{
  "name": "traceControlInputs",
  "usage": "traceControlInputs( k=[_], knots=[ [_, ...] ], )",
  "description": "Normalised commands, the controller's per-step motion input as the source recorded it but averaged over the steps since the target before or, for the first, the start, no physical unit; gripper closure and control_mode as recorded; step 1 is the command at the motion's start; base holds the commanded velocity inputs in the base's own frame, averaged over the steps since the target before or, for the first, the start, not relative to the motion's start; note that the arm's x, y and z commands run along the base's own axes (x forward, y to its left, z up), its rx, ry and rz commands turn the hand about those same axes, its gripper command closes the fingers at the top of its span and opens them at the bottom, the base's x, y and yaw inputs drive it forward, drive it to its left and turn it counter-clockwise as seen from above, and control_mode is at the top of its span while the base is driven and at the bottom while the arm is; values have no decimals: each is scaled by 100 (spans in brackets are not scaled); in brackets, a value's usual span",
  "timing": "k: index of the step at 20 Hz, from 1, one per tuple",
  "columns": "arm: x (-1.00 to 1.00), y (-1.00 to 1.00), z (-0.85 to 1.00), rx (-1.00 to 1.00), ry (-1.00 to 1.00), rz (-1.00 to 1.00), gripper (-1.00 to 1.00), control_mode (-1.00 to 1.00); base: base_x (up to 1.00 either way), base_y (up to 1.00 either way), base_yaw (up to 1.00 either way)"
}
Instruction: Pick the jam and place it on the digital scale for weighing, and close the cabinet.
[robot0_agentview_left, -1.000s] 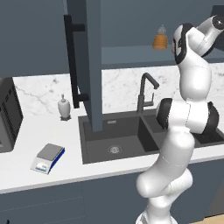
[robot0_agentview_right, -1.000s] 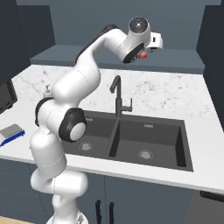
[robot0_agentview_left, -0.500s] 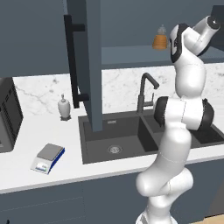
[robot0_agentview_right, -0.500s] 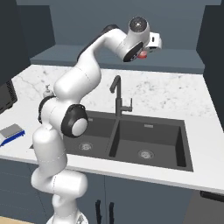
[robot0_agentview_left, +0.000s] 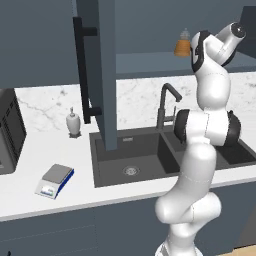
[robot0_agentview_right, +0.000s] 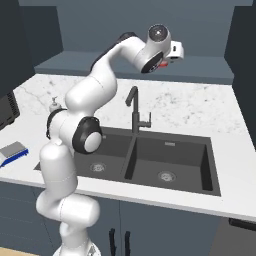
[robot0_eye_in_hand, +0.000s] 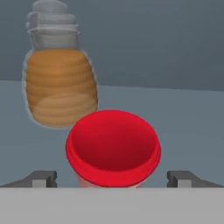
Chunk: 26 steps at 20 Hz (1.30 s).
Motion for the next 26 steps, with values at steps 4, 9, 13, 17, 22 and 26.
traceControlInputs(
  k=[4, 9, 13, 17, 22, 26],
  knots=[
    [31, -1, -6, 0, 0, 1, -100, -100, 0, 0, 0],
    [27, 0, -8, 0, 0, 2, 100, -100, 0, 0, 0],
    [8, 4, -11, 0, 0, 1, 100, -100, 0, 0, 0],
    [-1, 23, -43, -2, 1, 3, 100, -100, 0, 0, 0],
    [-51, 81, -84, -1, -10, 7, 100, -100, 0, 0, 0],
    [-100, 83, -36, 1, -43, 5, 100, -100, 0, 0, 0]
  ],
)
